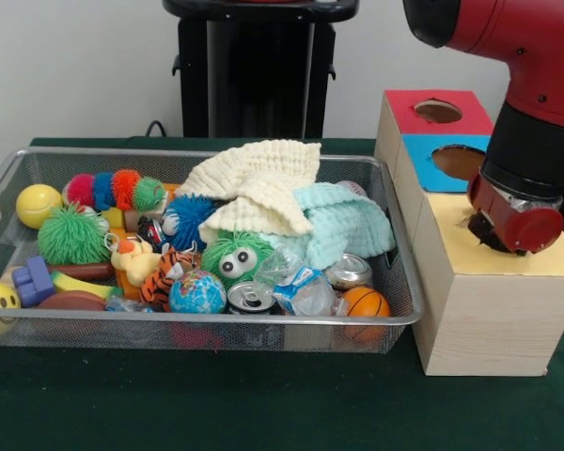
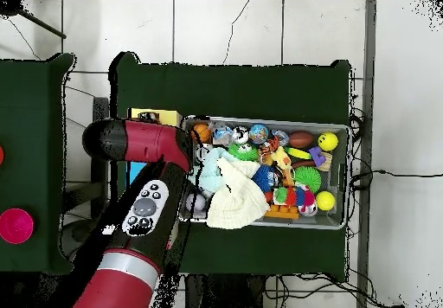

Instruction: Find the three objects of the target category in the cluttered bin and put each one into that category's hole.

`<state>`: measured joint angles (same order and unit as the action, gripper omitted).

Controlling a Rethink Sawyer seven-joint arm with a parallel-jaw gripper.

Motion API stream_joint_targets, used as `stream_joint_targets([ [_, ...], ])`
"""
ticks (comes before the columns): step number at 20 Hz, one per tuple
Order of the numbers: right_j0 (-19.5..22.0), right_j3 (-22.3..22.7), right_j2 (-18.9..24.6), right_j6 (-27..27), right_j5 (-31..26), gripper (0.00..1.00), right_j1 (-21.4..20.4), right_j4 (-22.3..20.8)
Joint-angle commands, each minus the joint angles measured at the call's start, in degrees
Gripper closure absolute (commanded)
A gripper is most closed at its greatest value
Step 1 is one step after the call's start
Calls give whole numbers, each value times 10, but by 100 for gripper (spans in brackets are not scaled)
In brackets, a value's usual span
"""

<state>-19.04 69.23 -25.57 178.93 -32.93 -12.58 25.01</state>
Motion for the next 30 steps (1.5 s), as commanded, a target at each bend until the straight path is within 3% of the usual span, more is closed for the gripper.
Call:
stream_joint_targets([
  [1,34,-79,40,-13,-267,100,19,-43],
  [5,33,-67,48,22,-265,100,4,-27],
  [8,34,-36,57,11,-255,100,-28,-21],
  [12,32,-3,52,1,-298,100,-88,-18],
  [16,35,-7,53,2,-329,100,-108,-19],
  [23,50,-29,60,-12,-315,100,-87,-35],
  [25,58,-50,49,-21,-348,100,-73,-55],
  [30,92,-41,71,-83,-317,100,-56,-73],
])
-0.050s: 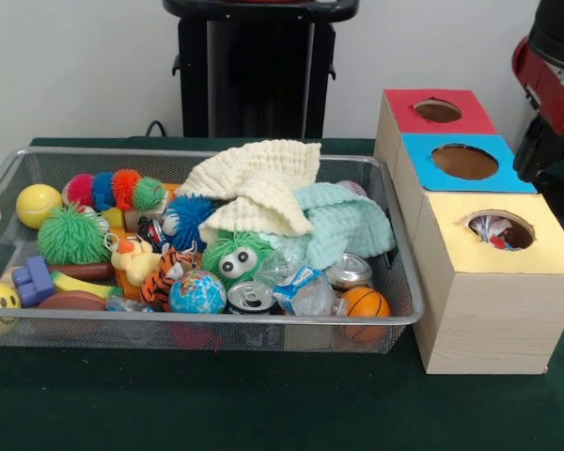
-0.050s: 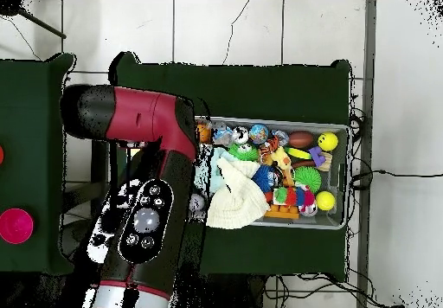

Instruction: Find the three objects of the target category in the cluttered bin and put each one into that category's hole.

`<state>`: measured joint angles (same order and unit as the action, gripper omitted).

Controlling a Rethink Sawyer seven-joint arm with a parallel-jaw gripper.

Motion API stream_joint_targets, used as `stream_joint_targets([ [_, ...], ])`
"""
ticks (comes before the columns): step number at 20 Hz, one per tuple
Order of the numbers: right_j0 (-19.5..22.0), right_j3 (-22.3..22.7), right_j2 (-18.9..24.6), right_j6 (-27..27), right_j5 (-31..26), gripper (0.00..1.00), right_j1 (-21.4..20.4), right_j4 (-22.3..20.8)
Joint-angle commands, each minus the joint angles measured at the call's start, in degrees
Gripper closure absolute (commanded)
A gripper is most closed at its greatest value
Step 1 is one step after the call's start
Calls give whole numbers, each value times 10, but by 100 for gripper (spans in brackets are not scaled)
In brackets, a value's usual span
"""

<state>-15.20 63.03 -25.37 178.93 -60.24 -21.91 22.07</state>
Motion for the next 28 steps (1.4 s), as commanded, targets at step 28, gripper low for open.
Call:
stream_joint_targets([
  [28,189,78,224,-222,58,100,43,-171],
])
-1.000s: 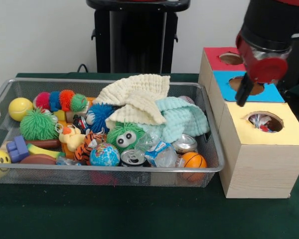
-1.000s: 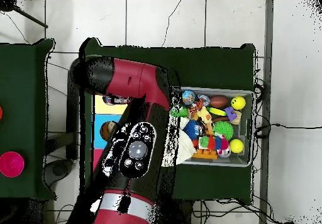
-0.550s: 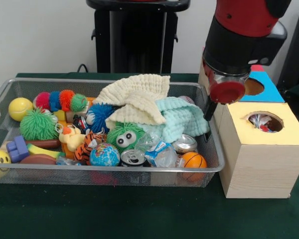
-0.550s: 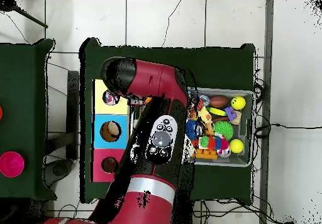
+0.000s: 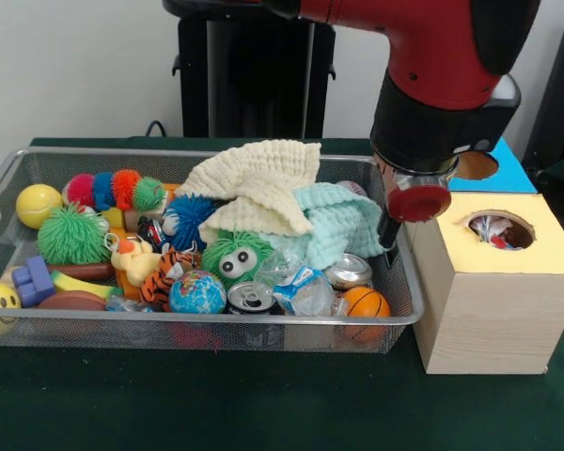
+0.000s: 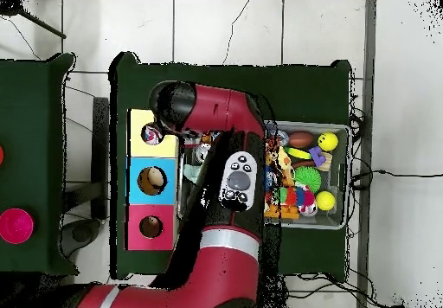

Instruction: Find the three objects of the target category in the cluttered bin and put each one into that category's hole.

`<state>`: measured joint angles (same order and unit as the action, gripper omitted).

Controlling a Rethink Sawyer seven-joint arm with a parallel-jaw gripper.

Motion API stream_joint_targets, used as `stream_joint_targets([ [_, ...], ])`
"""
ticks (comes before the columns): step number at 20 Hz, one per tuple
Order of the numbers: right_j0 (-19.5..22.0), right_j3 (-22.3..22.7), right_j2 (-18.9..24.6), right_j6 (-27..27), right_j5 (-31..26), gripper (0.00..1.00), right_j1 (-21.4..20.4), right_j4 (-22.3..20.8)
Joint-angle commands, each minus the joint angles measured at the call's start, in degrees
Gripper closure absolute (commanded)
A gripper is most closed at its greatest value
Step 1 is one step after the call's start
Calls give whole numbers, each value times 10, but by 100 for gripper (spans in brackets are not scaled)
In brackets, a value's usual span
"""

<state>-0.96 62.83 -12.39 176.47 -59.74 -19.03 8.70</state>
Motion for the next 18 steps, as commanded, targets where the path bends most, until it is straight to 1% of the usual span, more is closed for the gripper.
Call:
stream_joint_targets([
  [1,48,89,100,-199,57,100,9,-42],
  [4,61,102,111,-206,58,100,-3,-54],
  [7,66,122,119,-205,70,100,-18,-66],
  [10,84,136,128,-218,73,100,-33,-77],
  [14,99,156,137,-225,60,100,-61,-89],
  [18,110,163,143,-222,50,100,-80,-99],
])
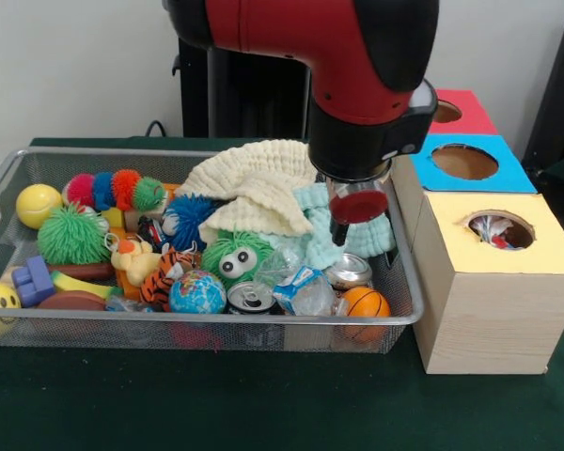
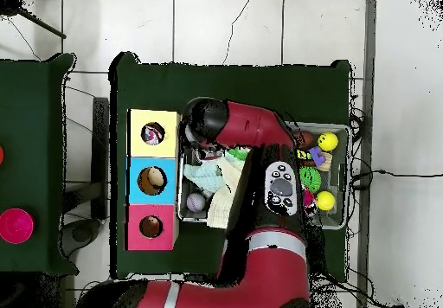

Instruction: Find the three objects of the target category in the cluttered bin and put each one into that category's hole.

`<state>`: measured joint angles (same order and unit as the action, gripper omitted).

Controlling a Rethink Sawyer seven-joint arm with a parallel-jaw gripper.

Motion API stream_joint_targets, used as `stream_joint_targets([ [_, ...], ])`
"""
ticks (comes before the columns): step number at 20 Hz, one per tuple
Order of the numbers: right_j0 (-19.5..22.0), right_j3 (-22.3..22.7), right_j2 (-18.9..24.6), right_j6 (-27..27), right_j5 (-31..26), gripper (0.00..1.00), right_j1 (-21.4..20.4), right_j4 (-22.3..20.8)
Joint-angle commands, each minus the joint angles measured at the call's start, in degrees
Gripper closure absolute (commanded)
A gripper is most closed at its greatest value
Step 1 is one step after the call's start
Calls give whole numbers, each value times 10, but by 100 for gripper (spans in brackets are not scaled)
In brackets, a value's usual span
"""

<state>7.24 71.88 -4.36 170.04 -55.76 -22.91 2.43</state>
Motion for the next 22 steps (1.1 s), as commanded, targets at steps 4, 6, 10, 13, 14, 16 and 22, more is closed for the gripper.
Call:
stream_joint_targets([
  [4,39,76,71,-160,-10,100,-59,-47],
  [6,52,74,79,-176,-13,100,-60,-56],
  [10,77,59,95,-207,-9,100,-48,-83],
  [13,93,52,110,-218,-7,100,-38,-99],
  [14,95,51,113,-216,-3,100,-35,-103],
  [16,98,49,117,-211,5,100,-30,-112],
  [22,107,39,131,-205,6,100,-21,-131],
])
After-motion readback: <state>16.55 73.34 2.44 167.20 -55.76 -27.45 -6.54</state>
